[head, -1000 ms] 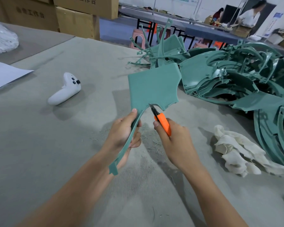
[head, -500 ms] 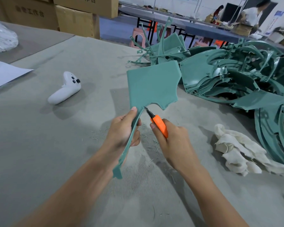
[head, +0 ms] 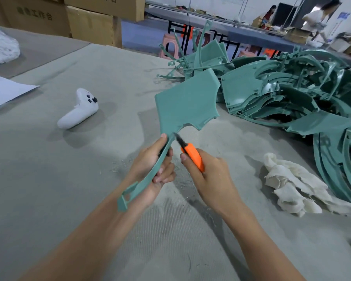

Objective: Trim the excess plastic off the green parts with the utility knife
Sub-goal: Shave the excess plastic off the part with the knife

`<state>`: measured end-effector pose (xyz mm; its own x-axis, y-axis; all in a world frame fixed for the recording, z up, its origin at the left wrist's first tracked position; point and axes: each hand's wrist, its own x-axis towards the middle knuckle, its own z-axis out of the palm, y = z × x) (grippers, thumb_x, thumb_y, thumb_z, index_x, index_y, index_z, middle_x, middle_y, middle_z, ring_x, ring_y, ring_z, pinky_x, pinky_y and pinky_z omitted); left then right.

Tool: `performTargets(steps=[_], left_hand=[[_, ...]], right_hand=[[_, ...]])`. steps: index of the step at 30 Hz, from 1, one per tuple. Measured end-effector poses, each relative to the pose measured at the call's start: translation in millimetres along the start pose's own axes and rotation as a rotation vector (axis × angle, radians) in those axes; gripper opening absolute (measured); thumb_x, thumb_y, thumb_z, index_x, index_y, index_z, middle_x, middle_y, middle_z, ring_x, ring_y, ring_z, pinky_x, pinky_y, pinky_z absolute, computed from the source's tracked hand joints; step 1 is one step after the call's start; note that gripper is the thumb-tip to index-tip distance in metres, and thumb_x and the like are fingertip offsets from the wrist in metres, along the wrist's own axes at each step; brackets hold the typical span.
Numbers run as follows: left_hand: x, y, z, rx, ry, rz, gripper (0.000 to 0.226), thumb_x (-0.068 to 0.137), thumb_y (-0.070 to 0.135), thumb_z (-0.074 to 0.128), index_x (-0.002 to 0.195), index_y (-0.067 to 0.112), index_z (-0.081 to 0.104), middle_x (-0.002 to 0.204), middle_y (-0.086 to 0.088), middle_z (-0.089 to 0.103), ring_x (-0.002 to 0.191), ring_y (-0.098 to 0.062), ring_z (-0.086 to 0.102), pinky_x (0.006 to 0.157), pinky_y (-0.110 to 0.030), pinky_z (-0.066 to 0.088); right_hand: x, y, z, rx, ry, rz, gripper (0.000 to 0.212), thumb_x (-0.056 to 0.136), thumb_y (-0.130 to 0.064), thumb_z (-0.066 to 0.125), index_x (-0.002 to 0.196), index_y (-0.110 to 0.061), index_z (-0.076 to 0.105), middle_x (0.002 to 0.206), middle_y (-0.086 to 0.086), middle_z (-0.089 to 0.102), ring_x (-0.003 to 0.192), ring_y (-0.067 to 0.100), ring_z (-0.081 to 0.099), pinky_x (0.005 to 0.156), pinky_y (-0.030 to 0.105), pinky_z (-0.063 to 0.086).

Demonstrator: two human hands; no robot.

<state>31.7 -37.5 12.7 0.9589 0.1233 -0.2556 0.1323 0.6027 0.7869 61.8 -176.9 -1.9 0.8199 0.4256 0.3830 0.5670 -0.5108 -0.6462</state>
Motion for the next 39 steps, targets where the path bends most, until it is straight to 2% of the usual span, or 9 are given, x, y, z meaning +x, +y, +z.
performTargets(steps=[2, 6, 10, 15, 24, 28, 32, 35, 39], left_hand=[[0, 0, -1, -0.043, -0.022, -0.034, 0.048, 0.1, 0.039, 0.044, 0.06, 0.012, 0.048, 0.03, 0.004, 0.025, 0.022, -0.006, 0.021, 0.034, -0.02, 0.019], [0, 0, -4, -0.078, -0.098, -0.082, 0.048, 0.1, 0.038, 0.044, 0.058, 0.014, 0.049, 0.03, 0.005, 0.026, 0.022, -0.006, 0.021, 0.036, -0.021, 0.019], [0, 0, -7, -0.113, -0.149, -0.093, 0.047, 0.1, 0.037, 0.044, 0.059, 0.014, 0.05, 0.03, 0.004, 0.027, 0.022, -0.006, 0.022, 0.035, -0.02, 0.023], [0, 0, -7, -0.096, -0.166, -0.09, 0.049, 0.1, 0.038, 0.044, 0.056, 0.015, 0.052, 0.031, 0.005, 0.028, 0.023, -0.006, 0.023, 0.035, -0.021, 0.025], [-1, 5, -2, 0.251, -0.013, 0.083, 0.052, 0.101, 0.041, 0.043, 0.06, 0.009, 0.048, 0.031, 0.001, 0.027, 0.023, -0.009, 0.023, 0.039, -0.02, 0.019], [-4, 8, 2, 0.335, 0.019, 0.135, 0.049, 0.102, 0.039, 0.042, 0.064, 0.007, 0.045, 0.032, 0.003, 0.029, 0.025, -0.007, 0.024, 0.037, -0.019, 0.019], [-4, 6, 4, 0.386, 0.075, 0.164, 0.05, 0.102, 0.037, 0.041, 0.063, 0.007, 0.046, 0.033, 0.003, 0.029, 0.026, -0.008, 0.024, 0.035, -0.018, 0.021], [-3, 4, 2, 0.433, 0.117, 0.191, 0.05, 0.103, 0.037, 0.04, 0.062, 0.009, 0.047, 0.035, 0.004, 0.032, 0.028, -0.008, 0.027, 0.035, -0.018, 0.024], [-2, 5, 0, 0.425, 0.127, 0.2, 0.05, 0.103, 0.037, 0.04, 0.061, 0.009, 0.046, 0.036, 0.004, 0.031, 0.028, -0.008, 0.026, 0.034, -0.017, 0.023]], right_hand=[[0, -2, 0, -0.007, 0.003, -0.02, 0.033, 0.098, -0.036, 0.054, 0.069, -0.026, 0.042, 0.049, -0.007, 0.037, 0.046, 0.013, 0.039, 0.045, 0.017, 0.028], [5, 1, -1, -0.024, 0.081, 0.008, 0.032, 0.099, -0.032, 0.055, 0.07, -0.018, 0.047, 0.049, -0.008, 0.037, 0.046, 0.012, 0.041, 0.044, 0.016, 0.03], [3, 1, 0, -0.052, 0.055, -0.014, 0.036, 0.098, -0.034, 0.054, 0.067, -0.028, 0.037, 0.049, -0.009, 0.035, 0.046, 0.013, 0.039, 0.044, 0.019, 0.028], [3, 0, -3, -0.03, 0.058, -0.033, 0.036, 0.098, -0.034, 0.054, 0.067, -0.025, 0.038, 0.049, -0.009, 0.034, 0.045, 0.014, 0.037, 0.044, 0.018, 0.027], [2, 3, -9, -0.028, -0.018, 0.047, 0.043, 0.099, -0.038, 0.052, 0.077, -0.002, 0.061, 0.052, -0.001, 0.042, 0.047, 0.011, 0.038, 0.046, 0.021, 0.031], [3, 5, -12, -0.056, 0.054, 0.064, 0.041, 0.098, -0.041, 0.051, 0.075, -0.008, 0.059, 0.05, -0.002, 0.045, 0.048, 0.015, 0.044, 0.045, 0.021, 0.032], [1, 3, -9, -0.213, 0.112, 0.029, 0.035, 0.097, -0.047, 0.046, 0.069, -0.026, 0.039, 0.049, -0.01, 0.038, 0.043, 0.014, 0.042, 0.043, 0.022, 0.03], [-2, 1, -3, -0.274, 0.076, 0.018, 0.034, 0.098, -0.047, 0.044, 0.078, -0.02, 0.045, 0.052, -0.009, 0.039, 0.047, 0.02, 0.047, 0.046, 0.035, 0.033], [0, 2, -4, -0.124, 0.031, 0.02, 0.039, 0.097, -0.045, 0.049, 0.069, -0.018, 0.045, 0.05, -0.006, 0.041, 0.046, 0.016, 0.041, 0.046, 0.025, 0.029]])
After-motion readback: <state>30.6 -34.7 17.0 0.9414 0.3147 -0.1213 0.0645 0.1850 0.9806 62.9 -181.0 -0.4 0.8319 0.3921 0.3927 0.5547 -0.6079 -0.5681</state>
